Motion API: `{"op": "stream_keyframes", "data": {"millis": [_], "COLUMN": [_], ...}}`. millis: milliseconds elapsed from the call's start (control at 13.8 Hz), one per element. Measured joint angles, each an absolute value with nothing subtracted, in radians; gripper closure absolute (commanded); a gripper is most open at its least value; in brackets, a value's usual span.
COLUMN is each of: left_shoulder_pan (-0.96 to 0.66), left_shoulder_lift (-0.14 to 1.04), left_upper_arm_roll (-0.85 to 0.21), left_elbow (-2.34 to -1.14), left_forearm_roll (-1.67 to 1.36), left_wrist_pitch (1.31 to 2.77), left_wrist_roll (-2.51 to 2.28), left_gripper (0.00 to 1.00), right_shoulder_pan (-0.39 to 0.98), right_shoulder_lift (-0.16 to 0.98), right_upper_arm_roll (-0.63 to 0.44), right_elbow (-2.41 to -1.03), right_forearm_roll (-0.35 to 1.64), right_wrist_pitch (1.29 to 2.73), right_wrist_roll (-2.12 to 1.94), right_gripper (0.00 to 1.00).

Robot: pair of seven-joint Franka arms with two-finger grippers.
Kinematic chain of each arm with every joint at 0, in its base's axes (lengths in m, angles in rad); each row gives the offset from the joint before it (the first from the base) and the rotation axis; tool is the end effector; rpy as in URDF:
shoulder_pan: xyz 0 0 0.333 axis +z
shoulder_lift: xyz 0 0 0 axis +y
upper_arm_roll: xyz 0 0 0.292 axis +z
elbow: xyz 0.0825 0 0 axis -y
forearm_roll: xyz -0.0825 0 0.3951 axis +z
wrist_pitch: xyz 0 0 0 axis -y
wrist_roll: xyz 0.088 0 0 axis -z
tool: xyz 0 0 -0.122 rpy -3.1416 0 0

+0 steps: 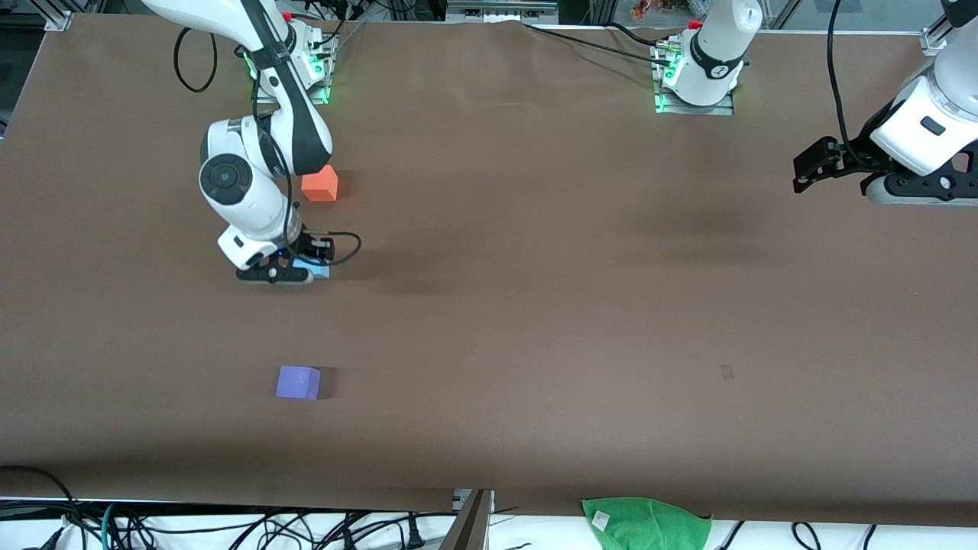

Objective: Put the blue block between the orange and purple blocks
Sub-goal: 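Carry the cube with the right gripper beside the orange cube, then lower the cube between orange and purple cubes, open the right gripper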

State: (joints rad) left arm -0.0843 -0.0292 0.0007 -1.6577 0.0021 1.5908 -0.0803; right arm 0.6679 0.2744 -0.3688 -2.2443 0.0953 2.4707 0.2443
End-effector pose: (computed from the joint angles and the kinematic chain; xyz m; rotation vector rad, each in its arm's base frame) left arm 0.5546 -0.0462 0.5616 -3.1359 0.0053 0.0587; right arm 0.5182 0.1543 0.2030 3.0960 -0.0147 -0.0228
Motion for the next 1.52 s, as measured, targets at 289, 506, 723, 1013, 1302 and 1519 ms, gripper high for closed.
{"op": "stream_keyframes", "data": {"millis": [289, 506, 723, 1013, 1302, 1519], "left_shoulder_pan": [-0.084, -0.084, -0.083, -0.083, -0.061, -0.055], "left_shoulder_lift": [-0.029, -0.029, -0.029, -0.029, -0.018, -0.014], "left_upper_arm_roll": [0.001, 0.001, 0.001, 0.002, 0.012, 0.009], "left_elbow": [-1.658, -1.658, -1.658, -1.658, -1.658, -1.658], "left_forearm_roll": [0.002, 0.002, 0.002, -0.006, -0.085, -0.085], "left_wrist_pitch": [1.591, 1.591, 1.591, 1.591, 1.585, 1.585], "left_wrist_roll": [-0.080, -0.080, -0.080, -0.080, -0.080, -0.080], "left_gripper": [0.00, 0.00, 0.00, 0.00, 0.00, 0.00], "right_shoulder_pan": [0.676, 0.676, 0.674, 0.670, 0.670, 0.671], "right_shoulder_lift": [0.271, 0.292, 0.330, 0.349, 0.362, 0.353], "right_upper_arm_roll": [-0.367, -0.367, -0.367, -0.367, -0.367, -0.367], "right_elbow": [-2.326, -2.328, -2.327, -2.316, -2.298, -2.253], "right_forearm_roll": [0.095, 0.099, 0.129, 0.157, 0.189, 0.204], "right_wrist_pitch": [2.570, 2.620, 2.662, 2.672, 2.672, 2.607], "right_wrist_roll": [0.244, 0.244, 0.244, 0.244, 0.244, 0.244], "right_gripper": [0.80, 0.79, 0.78, 0.42, 0.00, 0.00]}}
